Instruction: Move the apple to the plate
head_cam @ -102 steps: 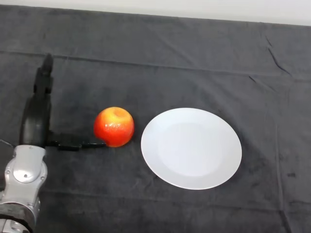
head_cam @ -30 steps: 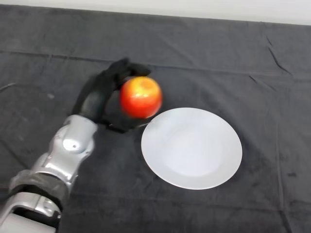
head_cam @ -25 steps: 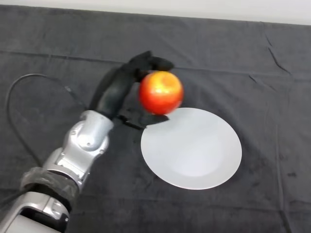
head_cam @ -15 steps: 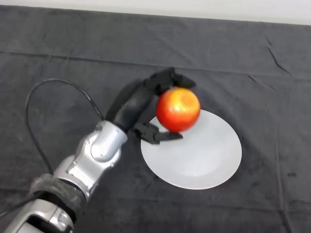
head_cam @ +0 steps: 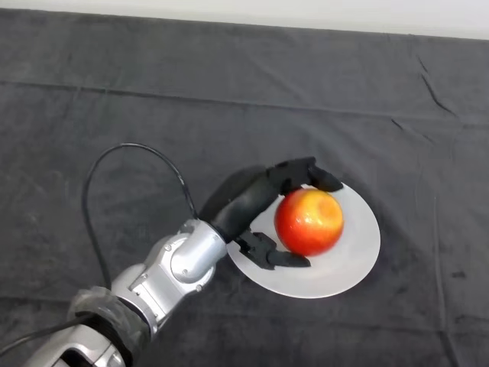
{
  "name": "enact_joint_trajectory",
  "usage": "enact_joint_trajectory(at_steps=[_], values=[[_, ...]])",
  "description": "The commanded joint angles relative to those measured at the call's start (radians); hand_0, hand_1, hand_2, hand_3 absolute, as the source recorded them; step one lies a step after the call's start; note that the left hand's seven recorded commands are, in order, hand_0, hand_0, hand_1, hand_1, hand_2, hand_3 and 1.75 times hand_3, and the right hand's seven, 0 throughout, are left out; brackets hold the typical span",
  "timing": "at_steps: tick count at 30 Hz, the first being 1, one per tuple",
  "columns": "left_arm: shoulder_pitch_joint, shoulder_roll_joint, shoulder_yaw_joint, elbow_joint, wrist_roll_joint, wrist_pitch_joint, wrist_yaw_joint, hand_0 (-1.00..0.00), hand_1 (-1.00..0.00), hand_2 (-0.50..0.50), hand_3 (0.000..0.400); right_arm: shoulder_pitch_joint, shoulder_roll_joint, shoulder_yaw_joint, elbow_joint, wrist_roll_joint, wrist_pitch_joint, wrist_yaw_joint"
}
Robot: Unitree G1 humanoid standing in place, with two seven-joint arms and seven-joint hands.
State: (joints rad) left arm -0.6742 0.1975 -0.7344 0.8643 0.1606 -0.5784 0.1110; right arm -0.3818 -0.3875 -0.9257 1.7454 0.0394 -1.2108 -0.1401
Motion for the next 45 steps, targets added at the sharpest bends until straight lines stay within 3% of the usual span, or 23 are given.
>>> enact_joint_trajectory(at_steps=[1, 6, 7, 8, 9, 10, 11, 27, 38, 45], values=[[-0.002, 0.011, -0.022, -0.021, -0.028, 0.015, -0.017, -1.00, -1.00, 0.00, 0.400, 0.124, 0.142, -0.0077, 0.095, 0.0202, 0.064, 0.0061], [-0.009, 0.021, -0.049, -0.015, -0.033, 0.022, -0.039, -1.00, -1.00, 0.00, 0.400, 0.124, 0.141, -0.0076, 0.095, 0.0204, 0.064, 0.0062], [-0.012, 0.023, -0.052, -0.013, -0.033, 0.024, -0.043, -0.85, -0.96, 0.05, 0.383, 0.124, 0.141, -0.0076, 0.095, 0.0204, 0.064, 0.0063], [-0.014, 0.025, -0.056, -0.012, -0.034, 0.026, -0.048, -0.61, -0.59, -0.01, 0.245, 0.124, 0.141, -0.0076, 0.095, 0.0205, 0.063, 0.0063], [-0.016, 0.026, -0.058, -0.011, -0.035, 0.027, -0.051, -0.42, -0.24, -0.09, 0.166, 0.124, 0.141, -0.0076, 0.095, 0.0205, 0.063, 0.0063], [-0.018, 0.028, -0.060, -0.010, -0.036, 0.029, -0.054, -0.14, 0.00, -0.07, 0.056, 0.124, 0.141, -0.0076, 0.095, 0.0205, 0.063, 0.0063], [-0.021, 0.030, -0.062, -0.010, -0.036, 0.032, -0.057, 0.00, 0.00, 0.00, 0.000, 0.124, 0.141, -0.0076, 0.095, 0.0205, 0.063, 0.0063], [-0.060, 0.076, 0.006, -0.013, -0.085, 0.027, -0.083, 0.00, 0.00, 0.00, 0.000, 0.124, 0.141, -0.0073, 0.095, 0.0209, 0.063, 0.0065], [-0.081, 0.090, 0.142, 0.040, -0.144, -0.026, -0.011, 0.00, 0.00, 0.00, 0.000, 0.124, 0.141, -0.0072, 0.095, 0.0212, 0.063, 0.0066], [-0.099, 0.127, 0.243, 0.062, -0.197, -0.058, 0.003, 0.00, 0.00, 0.00, 0.000, 0.124, 0.141, -0.0071, 0.095, 0.0213, 0.063, 0.0066]])
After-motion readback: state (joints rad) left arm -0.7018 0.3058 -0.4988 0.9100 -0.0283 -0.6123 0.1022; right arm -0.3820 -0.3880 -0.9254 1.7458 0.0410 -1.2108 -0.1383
